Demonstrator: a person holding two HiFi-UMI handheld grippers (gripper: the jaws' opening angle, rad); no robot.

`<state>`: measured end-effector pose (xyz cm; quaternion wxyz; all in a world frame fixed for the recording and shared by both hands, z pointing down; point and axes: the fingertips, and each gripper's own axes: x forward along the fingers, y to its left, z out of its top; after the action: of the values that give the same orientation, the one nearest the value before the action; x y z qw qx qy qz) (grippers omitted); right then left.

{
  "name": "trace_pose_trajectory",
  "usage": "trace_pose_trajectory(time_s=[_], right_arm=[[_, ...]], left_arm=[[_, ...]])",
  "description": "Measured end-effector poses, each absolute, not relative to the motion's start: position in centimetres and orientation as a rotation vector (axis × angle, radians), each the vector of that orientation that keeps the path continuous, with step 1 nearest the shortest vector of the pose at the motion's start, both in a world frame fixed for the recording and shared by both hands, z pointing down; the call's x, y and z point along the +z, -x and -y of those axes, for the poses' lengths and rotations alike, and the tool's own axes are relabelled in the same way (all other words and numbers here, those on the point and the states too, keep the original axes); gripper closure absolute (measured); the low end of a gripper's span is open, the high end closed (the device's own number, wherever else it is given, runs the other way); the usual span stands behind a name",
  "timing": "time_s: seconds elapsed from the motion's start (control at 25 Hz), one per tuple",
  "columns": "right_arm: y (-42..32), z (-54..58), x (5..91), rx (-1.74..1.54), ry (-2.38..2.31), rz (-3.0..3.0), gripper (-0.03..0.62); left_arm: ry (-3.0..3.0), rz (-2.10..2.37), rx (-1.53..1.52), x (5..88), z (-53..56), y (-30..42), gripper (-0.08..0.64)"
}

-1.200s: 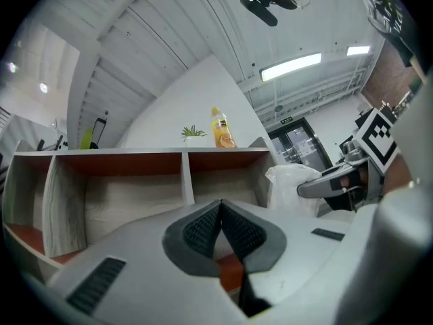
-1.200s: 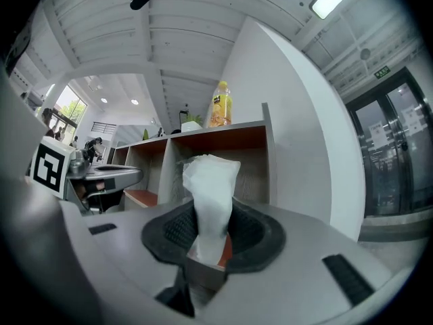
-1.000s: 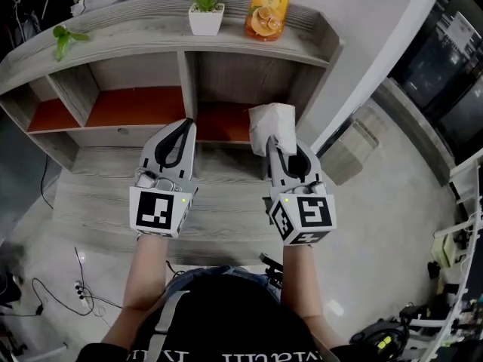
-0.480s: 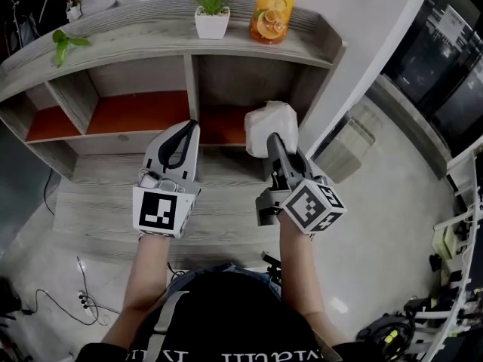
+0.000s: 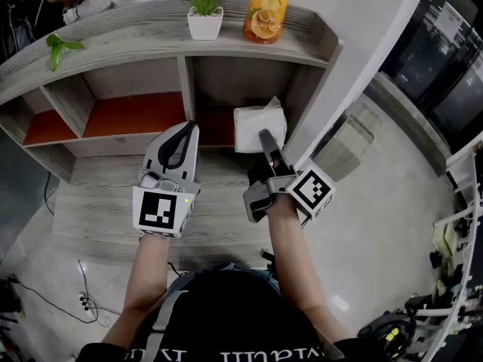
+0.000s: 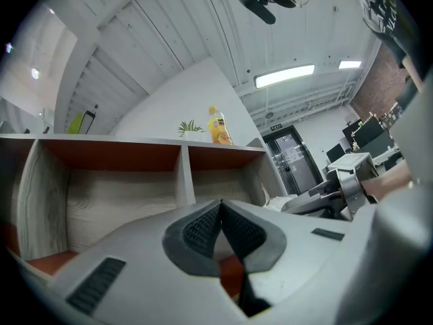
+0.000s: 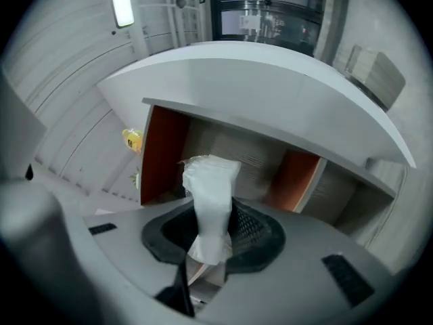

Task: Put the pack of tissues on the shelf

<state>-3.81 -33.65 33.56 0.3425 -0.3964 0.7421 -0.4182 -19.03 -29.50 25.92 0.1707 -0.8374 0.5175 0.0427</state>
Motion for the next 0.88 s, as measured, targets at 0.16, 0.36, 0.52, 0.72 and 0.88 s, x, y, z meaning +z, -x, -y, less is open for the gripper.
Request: trace_pose_trajectory(time_s=[0.16, 0.36, 0.52, 0.72, 0.88], right_arm=[[4.1, 34.7, 35.5, -1.212, 0.981, -1.815, 0.48], [3.6, 35.4, 37.7, -1.289, 0.995, -1.717, 0.48], [3.5, 36.1, 38.5, -1.302, 0.965, -1.668, 0.48], [4.0, 36.5, 39.6, -1.326, 0.987, -1.67, 0.48], [4.4, 36.7, 40.4, -1.338, 1.016, -1.665, 0.48]], left_arm=[[2.384, -1.482, 0.124, 26.3, 29.7, 18.9, 0.548], [2.376, -1.473, 0.117, 26.6, 29.8, 18.6, 0.548], [2.396, -1.48, 0.099, 26.9, 29.8, 18.2, 0.548], [2.405, -1.468, 0.088, 27.3, 29.6, 17.7, 0.548], [2.396, -1.445, 0.102, 27.2, 29.5, 17.4, 0.548]])
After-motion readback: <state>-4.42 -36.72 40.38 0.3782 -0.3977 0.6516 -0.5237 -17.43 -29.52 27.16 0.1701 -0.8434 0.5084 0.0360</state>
